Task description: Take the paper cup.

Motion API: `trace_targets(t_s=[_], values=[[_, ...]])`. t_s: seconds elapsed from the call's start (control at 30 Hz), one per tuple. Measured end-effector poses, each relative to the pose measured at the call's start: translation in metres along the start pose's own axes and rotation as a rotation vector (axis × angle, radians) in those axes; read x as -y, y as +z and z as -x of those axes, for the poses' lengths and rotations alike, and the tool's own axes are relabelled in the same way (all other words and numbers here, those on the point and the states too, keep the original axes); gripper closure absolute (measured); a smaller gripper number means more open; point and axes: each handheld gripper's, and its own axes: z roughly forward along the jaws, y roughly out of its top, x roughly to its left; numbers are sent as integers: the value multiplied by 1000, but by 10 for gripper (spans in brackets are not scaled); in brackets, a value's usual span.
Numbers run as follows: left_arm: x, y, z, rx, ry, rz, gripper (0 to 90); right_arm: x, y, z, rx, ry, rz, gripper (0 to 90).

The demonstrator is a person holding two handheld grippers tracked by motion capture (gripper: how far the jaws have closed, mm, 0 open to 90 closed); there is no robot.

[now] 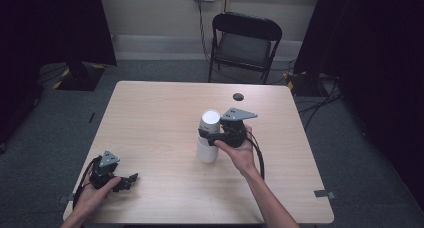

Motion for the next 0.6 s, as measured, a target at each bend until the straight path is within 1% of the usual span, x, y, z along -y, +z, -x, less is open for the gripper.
trace_targets(t_s=[0.13, 0.33, 0.5, 0.6], values=[[0, 0, 0, 0, 0, 0, 0, -4, -2, 0, 1, 3, 8, 264], [0, 0, 0, 0, 0, 0, 0, -5, -3, -1, -1, 1, 4, 265], [0, 0, 0, 0, -1, 0, 0, -9, -7, 1, -5, 7, 26, 265], [0, 0, 0, 0, 1, 0, 0, -11, -8, 2, -14, 13, 30, 268]])
